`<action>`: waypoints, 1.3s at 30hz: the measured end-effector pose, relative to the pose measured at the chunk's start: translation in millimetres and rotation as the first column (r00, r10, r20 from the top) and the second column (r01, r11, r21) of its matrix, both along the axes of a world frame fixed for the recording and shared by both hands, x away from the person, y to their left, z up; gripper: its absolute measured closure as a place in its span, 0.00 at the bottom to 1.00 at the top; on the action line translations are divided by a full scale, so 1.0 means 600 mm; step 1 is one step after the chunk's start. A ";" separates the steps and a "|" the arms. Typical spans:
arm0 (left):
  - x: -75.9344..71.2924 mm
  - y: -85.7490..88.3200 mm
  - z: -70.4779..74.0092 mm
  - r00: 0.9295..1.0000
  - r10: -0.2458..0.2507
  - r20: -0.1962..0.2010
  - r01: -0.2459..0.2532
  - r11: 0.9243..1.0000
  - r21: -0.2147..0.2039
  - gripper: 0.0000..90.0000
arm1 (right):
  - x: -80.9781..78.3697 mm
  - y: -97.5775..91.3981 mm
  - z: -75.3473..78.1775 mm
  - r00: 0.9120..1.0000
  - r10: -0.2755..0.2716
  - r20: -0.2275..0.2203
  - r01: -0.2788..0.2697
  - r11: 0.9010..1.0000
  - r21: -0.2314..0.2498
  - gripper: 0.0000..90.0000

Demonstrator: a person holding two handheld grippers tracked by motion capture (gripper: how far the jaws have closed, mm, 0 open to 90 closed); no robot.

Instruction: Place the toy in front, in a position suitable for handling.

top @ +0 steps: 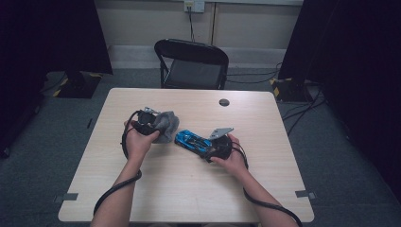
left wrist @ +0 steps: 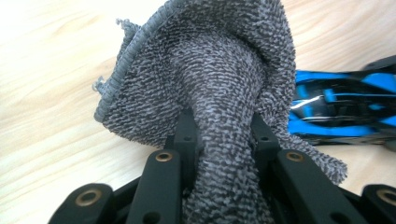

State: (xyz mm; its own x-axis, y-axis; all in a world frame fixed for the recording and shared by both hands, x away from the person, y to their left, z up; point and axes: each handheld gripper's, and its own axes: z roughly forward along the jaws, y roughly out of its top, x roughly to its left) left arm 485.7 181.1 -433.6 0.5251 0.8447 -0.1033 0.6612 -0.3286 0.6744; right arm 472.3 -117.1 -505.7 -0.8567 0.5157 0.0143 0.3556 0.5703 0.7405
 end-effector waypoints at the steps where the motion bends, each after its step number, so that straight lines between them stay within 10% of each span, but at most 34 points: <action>1: -0.002 -0.005 0.003 1.000 -0.013 0.008 0.013 1.000 -0.001 0.79 | 0.000 0.000 0.000 1.000 0.000 0.000 0.000 1.000 0.000 0.27; 20: -0.041 -0.100 0.034 0.980 -0.185 0.075 0.189 0.981 -0.047 0.79 | 0.000 0.000 0.000 1.000 0.000 0.000 0.000 1.000 0.000 0.27; 39: -0.053 -0.205 -0.021 0.956 -0.294 0.019 0.294 0.956 0.013 0.79 | 0.000 0.000 0.000 1.000 -0.002 0.000 0.002 1.000 0.000 0.27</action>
State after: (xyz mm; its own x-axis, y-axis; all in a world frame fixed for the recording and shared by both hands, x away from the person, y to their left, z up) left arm 454.0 58.2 -446.2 0.7525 0.6534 -0.0821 0.5201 -0.5131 0.6828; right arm 472.1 -117.1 -505.6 -0.8556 0.5174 0.0141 0.3566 0.5696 0.7405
